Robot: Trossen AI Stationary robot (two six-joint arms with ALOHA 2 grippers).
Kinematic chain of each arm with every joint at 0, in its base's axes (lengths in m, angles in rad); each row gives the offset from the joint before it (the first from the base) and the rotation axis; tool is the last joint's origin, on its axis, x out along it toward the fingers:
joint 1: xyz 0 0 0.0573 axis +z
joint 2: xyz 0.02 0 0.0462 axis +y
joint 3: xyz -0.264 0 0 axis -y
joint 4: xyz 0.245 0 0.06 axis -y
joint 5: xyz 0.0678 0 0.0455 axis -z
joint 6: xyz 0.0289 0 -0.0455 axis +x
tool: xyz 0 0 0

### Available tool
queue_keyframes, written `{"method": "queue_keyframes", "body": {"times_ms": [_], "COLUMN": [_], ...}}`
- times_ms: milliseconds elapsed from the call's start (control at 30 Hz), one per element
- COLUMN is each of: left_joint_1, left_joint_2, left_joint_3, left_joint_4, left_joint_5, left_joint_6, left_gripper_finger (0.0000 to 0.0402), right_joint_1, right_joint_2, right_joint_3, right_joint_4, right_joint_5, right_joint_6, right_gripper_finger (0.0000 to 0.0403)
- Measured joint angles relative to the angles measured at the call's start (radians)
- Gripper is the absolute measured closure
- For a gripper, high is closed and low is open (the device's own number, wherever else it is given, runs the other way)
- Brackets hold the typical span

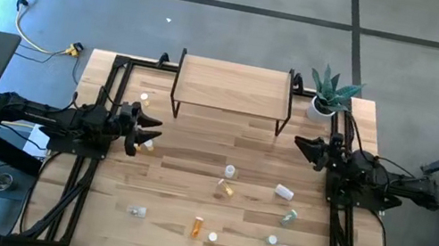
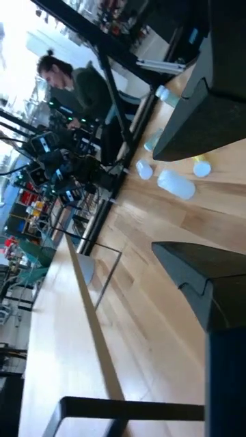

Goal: Pick and place medicine bottles onto shelf by color
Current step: Put the center white pill bottle on the shelf

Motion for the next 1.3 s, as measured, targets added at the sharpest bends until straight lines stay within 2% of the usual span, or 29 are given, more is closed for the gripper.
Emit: {"method": "queue_keyframes", "body": {"times_ms": [233,367,600,767,867,1167,1300], "left_joint_1": [0.0,0.0,0.0,0.0,0.0,0.0,0.0], "left_joint_2": [-0.001,-0.001,0.0,0.0,0.0,0.0,0.0], "left_joint_3": [0.0,0.0,0.0,0.0,0.0,0.0,0.0], "left_joint_4": [0.1,0.132,0.132,0.131,0.131,0.13,0.13], "left_joint_5": [-0.068,-0.099,-0.112,-0.112,-0.112,-0.112,-0.112], "left_joint_6": [-0.058,-0.057,-0.065,-0.044,-0.039,-0.11,-0.116], "left_gripper_finger": [0.0206,0.0206,0.0206,0.0206,0.0206,0.0206,0.0206], "right_joint_1": [0.0,0.0,0.0,0.0,0.0,0.0,0.0], "right_joint_2": [0.0,0.0,0.014,0.089,0.156,0.413,0.518], "right_joint_3": [0.0,0.004,0.09,0.198,0.274,0.481,0.554], "right_joint_4": [0.177,0.278,0.283,0.222,0.116,-0.204,-0.289], "right_joint_5": [0.031,0.028,-0.011,-0.032,-0.033,-0.033,-0.048], "right_joint_6": [-0.052,-0.134,-0.277,-0.376,-0.414,-0.372,-0.371], "right_gripper_finger": [0.0256,0.0256,0.0254,0.0233,0.0216,0.0175,0.0162]}}
